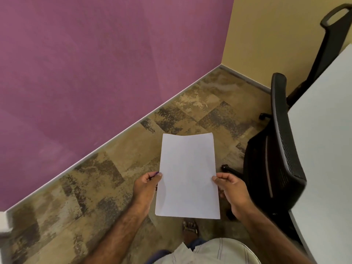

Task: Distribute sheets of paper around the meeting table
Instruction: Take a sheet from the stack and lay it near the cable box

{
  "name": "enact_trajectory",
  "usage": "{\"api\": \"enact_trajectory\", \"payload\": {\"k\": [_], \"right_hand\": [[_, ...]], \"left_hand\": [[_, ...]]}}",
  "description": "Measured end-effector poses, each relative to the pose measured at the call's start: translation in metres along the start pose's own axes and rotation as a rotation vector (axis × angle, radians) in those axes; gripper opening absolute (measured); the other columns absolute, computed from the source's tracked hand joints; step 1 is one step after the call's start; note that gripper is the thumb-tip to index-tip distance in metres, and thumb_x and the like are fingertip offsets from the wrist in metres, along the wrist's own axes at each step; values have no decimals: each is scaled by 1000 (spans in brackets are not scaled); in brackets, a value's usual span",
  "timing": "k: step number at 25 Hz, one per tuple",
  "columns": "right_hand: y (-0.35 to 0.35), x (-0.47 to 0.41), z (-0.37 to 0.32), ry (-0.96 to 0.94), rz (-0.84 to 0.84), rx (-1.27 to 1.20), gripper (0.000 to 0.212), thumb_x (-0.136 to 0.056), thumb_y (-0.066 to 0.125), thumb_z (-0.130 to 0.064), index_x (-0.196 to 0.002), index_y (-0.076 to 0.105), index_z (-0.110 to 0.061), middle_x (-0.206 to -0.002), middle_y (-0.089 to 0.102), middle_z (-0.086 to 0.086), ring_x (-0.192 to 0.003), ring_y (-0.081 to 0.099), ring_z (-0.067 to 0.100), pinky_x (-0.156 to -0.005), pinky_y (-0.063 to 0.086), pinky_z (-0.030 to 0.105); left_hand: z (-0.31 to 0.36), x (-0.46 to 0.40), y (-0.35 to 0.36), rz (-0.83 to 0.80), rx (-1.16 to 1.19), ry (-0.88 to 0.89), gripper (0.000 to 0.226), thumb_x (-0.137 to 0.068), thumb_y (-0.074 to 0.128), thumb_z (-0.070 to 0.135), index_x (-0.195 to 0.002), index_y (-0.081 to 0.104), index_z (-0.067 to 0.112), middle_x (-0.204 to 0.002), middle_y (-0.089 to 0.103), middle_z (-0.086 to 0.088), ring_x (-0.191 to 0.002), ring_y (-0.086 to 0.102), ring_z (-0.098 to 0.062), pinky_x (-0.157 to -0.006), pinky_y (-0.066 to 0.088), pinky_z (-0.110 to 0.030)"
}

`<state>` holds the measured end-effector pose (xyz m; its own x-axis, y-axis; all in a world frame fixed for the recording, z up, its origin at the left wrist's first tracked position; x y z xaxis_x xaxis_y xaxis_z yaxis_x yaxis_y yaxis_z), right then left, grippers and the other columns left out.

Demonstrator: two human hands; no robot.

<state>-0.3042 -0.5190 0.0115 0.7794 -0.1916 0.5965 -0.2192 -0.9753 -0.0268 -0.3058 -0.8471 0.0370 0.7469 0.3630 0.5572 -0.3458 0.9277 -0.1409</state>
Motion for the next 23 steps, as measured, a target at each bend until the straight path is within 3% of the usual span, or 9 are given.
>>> {"api": "enact_trajectory", "payload": {"k": [6, 11, 14, 18, 23], "right_hand": [[41, -69, -66, 8, 77, -58, 14, -95, 80, -19, -108, 79, -13, -101, 83, 5, -88, 72, 22, -69, 53, 34], [77, -138, -114, 10, 139, -103, 15, -94, 80, -16, -107, 78, -9, -101, 83, 11, -87, 73, 27, -76, 52, 43], [95, -178, -146, -2, 189, -134, 15, -95, 80, -15, -108, 78, -8, -99, 83, 9, -83, 71, 24, -74, 52, 41], [108, -220, -187, -15, 264, -160, 14, -95, 80, -18, -108, 78, -12, -102, 84, 5, -91, 74, 28, -76, 53, 43], [108, -259, -230, -33, 384, -199, 12, -95, 80, -21, -106, 80, -15, -102, 84, 3, -100, 75, 33, -85, 58, 52]], "left_hand": [[79, -92, 22, -50, 12, 7, 9, -97, 72, 15, -103, 77, 10, -95, 81, -6, -82, 73, -21, -70, 55, -29], [134, -185, 48, -119, -6, 26, 8, -97, 72, 15, -101, 78, 11, -95, 82, -6, -83, 74, -23, -72, 58, -32], [175, -244, 69, -192, -17, 33, 10, -96, 73, 14, -103, 78, 9, -95, 83, -6, -84, 76, -22, -70, 58, -29], [230, -311, 104, -299, -77, 38, 13, -94, 76, 15, -105, 78, 9, -97, 83, -6, -91, 77, -23, -76, 60, -30], [293, -368, 165, -427, -138, 42, 10, -95, 75, 15, -102, 78, 10, -94, 83, -6, -84, 76, -21, -80, 60, -36]]}}
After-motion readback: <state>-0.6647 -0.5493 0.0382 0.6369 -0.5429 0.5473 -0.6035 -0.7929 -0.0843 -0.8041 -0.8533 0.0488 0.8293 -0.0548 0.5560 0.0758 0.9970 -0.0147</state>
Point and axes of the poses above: each hand's wrist, its own x-axis away from the middle knuckle, its own y-axis out of the palm, z = x × y, the point moved 10 cm from there along -x, towards the middle knuckle
